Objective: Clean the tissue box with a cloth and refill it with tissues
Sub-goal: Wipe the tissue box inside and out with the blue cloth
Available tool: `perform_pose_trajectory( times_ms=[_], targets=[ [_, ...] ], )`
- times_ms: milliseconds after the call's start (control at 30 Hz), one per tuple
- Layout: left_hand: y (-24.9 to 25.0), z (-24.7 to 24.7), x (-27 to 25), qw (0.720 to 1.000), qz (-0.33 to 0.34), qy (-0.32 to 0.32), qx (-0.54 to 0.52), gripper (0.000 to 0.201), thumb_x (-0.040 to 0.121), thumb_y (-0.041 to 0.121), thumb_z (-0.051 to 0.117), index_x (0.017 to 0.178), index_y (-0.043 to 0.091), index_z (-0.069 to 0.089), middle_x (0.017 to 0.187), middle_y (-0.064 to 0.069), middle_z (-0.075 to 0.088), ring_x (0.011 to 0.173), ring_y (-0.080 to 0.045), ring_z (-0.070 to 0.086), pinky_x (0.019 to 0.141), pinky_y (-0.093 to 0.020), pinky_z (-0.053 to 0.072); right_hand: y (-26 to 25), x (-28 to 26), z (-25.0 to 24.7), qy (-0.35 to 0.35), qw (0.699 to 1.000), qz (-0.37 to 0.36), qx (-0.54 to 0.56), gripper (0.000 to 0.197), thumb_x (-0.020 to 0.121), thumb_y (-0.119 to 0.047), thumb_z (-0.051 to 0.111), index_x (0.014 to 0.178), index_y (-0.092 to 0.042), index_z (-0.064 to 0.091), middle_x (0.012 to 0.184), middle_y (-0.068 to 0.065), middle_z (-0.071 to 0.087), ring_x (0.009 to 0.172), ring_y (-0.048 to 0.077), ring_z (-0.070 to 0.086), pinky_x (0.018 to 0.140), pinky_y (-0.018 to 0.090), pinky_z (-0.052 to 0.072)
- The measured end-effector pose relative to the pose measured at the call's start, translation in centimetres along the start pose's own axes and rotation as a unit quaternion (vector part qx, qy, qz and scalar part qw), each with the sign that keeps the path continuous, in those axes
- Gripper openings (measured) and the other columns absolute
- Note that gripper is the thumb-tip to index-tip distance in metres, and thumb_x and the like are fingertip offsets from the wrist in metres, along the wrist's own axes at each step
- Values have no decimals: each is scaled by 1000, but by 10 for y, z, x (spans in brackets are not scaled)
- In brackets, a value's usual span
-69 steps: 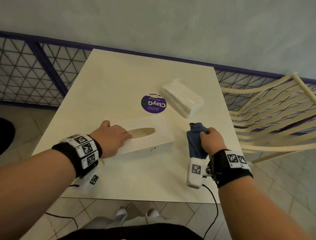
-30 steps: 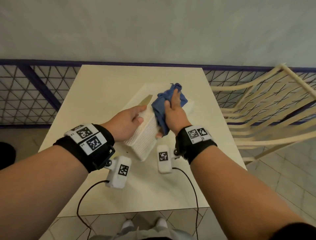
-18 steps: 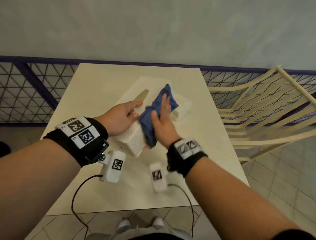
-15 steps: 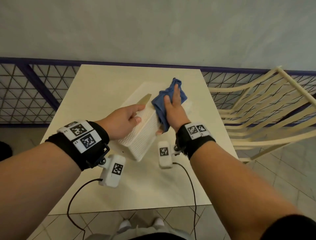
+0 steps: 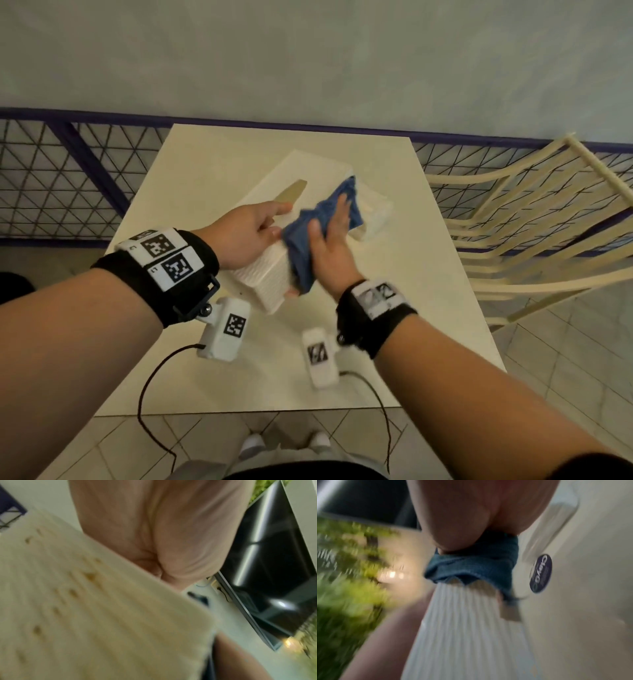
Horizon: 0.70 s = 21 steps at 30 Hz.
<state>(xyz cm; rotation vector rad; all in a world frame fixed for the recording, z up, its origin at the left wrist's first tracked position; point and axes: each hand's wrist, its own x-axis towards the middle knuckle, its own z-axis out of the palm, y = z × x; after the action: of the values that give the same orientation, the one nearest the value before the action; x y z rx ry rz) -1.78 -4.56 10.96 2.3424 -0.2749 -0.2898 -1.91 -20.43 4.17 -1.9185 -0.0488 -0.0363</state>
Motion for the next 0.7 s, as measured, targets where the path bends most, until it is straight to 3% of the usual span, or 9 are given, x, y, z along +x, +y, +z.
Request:
perform_pose_trajectory(
  times_ms=[67, 167, 233, 300, 367, 467, 533, 600, 700],
  targets=[
    [0, 4, -5, 1000, 6, -16, 16, 48, 97, 16, 49, 142, 27, 38, 87, 6, 53, 91, -16, 55, 75, -19, 36, -9, 25, -22, 32, 998, 55, 19, 81, 89, -61, 33, 151, -34, -13, 162, 7, 11, 145, 33, 25, 114, 46, 31],
    [-3, 8, -12, 998, 18, -38, 41, 49, 97, 19, 49, 143, 30, 36, 90, 4, 54, 85, -10, 53, 72, -13, 36, -7, 39, -52, 47, 992, 86, 74, 63, 99, -47, 36, 154, -31, 9, 147, 0, 38, 128, 20, 46, 104, 31, 39],
    [-7, 8, -16, 996, 16, -63, 62, 50, 97, 22, 48, 143, 34, 35, 104, 0, 59, 97, -15, 56, 80, -21, 40, -7, 37, -63, 56, 982, 125, 128, 54, 96, -48, 44, 145, -25, 37, 138, 3, 53, 122, 24, 54, 102, 39, 46],
    [-12, 5, -19, 991, 16, -88, 104, 50, 98, 24, 47, 143, 39, 32, 122, -1, 59, 115, -21, 52, 93, -26, 37, -3, 31, -67, 64, 959, 189, 203, 39, 91, -38, 59, 123, -18, 57, 118, 8, 66, 107, 30, 62, 90, 43, 54],
    [-20, -2, -21, 981, 12, -114, 159, 50, 99, 26, 45, 141, 46, 30, 133, 0, 54, 126, -25, 42, 101, -30, 29, 2, 23, -69, 37, 931, 254, 261, 36, 80, -27, 74, 111, -12, 61, 114, 20, 66, 103, 40, 64, 84, 56, 55],
    [-35, -20, -20, 971, -8, -132, 199, 51, 99, 26, 43, 133, 61, 28, 133, 5, 53, 114, -20, 35, 102, -34, 28, 3, 10, -63, -12, 884, 324, 337, 57, 69, -18, 81, 121, -12, 57, 119, 26, 62, 107, 51, 59, 77, 77, 43],
    [-38, -25, -18, 967, 0, -103, 234, 53, 99, 22, 40, 134, 59, 28, 136, 8, 50, 112, -20, 35, 101, -33, 26, -2, 6, -53, 12, 872, 335, 356, 57, 69, -16, 81, 121, -12, 58, 113, 24, 65, 103, 49, 62, 76, 74, 46],
    [-31, -20, -18, 957, 40, -66, 280, 59, 95, 19, 44, 143, 47, 24, 145, 8, 38, 122, -23, 36, 102, -32, 21, -8, 3, -38, 76, 873, 331, 349, 58, 65, -17, 83, 117, -10, 59, 105, 20, 69, 96, 40, 67, 82, 63, 52],
    [-17, 11, -22, 939, 85, -12, 333, 94, 73, 44, 63, 149, 37, 9, 153, 9, 24, 136, -16, 29, 105, -40, 21, -19, -1, -14, 116, 869, 326, 353, 60, 58, -21, 86, 112, -10, 61, 101, 16, 72, 88, 33, 70, 81, 52, 58]
  ],
)
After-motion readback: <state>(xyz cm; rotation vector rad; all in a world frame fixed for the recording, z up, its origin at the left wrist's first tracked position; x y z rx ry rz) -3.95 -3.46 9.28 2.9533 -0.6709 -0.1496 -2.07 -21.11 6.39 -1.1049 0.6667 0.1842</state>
